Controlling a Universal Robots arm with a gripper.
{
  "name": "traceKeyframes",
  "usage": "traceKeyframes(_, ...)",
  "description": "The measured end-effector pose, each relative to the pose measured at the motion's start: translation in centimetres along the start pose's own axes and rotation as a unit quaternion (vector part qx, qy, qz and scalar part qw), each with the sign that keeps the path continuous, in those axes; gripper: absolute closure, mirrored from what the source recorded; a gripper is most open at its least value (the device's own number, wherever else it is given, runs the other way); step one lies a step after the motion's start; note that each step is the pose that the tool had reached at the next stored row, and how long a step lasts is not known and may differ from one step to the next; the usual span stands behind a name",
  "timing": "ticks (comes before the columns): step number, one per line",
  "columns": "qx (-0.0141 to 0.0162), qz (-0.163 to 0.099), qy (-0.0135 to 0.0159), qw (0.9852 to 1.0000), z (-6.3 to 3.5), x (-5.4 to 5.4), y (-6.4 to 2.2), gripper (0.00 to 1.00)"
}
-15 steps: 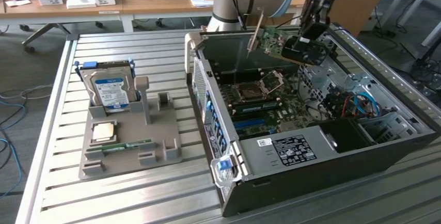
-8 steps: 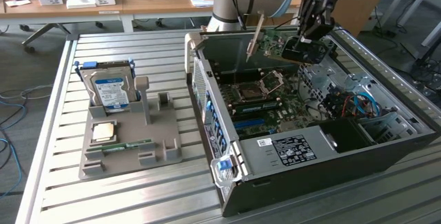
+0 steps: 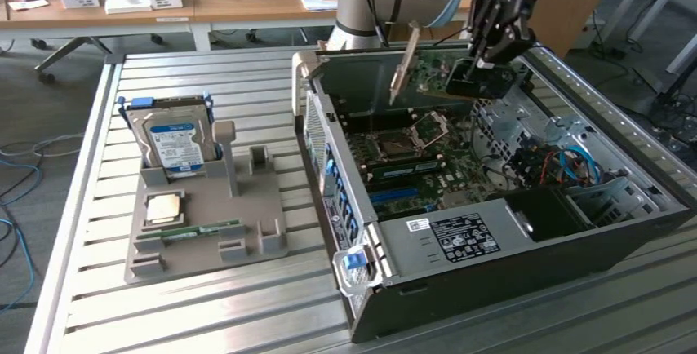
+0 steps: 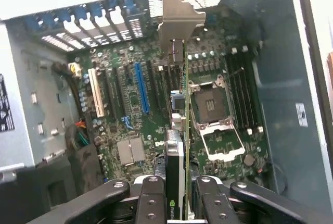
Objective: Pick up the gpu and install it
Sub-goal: 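Insert the gpu into the slot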
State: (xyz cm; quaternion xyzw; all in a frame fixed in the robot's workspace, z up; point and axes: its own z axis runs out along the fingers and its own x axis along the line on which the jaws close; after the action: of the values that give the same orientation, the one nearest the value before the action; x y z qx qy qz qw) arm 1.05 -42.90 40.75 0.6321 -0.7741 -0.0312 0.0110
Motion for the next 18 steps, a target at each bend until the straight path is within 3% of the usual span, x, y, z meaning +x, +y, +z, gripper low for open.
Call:
traceKeyframes(6,-0.0012,-0.054,0.0034,0.9985,0.01,0.00,0.00,0.73)
traceKeyframes(12,-0.0024,-0.108,0.0068,0.9942,0.02,0.00,0.00,0.73)
traceKeyframes(18,-0.0025,-0.113,0.0070,0.9936,0.02,0.00,0.00,0.73)
